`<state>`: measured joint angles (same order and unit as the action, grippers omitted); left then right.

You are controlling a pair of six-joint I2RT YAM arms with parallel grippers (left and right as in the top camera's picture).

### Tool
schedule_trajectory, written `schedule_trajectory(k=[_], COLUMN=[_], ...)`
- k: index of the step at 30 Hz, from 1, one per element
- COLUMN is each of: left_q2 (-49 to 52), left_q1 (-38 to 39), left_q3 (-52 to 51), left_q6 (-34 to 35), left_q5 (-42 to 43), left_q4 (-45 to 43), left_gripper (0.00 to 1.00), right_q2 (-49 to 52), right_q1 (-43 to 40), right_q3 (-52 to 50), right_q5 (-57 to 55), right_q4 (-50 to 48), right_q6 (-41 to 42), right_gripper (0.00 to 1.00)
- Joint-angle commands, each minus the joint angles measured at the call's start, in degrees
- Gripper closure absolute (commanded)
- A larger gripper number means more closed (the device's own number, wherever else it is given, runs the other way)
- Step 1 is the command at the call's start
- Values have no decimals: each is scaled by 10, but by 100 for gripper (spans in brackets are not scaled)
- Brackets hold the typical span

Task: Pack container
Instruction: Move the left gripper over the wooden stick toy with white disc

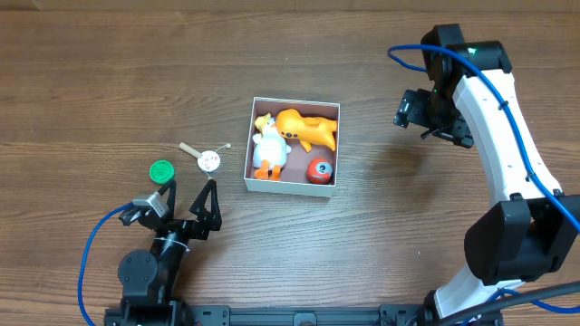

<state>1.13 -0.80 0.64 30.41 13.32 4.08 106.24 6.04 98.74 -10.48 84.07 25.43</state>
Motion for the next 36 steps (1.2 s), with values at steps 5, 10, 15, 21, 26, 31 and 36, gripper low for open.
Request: schedule_trajectory(k=[5, 10, 15, 21, 26, 31, 36], left_q2=[83, 205, 393, 638, 768, 847, 908], left_q1=[-3, -3, -3, -3, -3, -3, -3], left_q3=[108, 277, 472, 661, 720, 720, 720], left_q6=[-20, -52, -123, -141, -142, -87, 19], left_q5=[1, -61, -141, -135, -30, -4, 4], left_q4=[70, 165, 366, 559, 570, 552, 523], left_gripper=[0, 0, 0, 0, 0, 0, 0], right_q2=[-21, -21, -21, -21, -21, -21, -21], right_q1=[0, 0, 0, 0, 0, 0, 0], right_q3=[16, 16, 16, 16, 16, 16, 16], right_q5=[-4, -4, -4, -4, -4, -4, -4], right_q4=[0, 0, 0, 0, 0, 0, 0], right_q6=[-1, -1, -1, -1, -1, -1, -1], right_gripper=[0, 0, 0, 0, 0, 0, 0])
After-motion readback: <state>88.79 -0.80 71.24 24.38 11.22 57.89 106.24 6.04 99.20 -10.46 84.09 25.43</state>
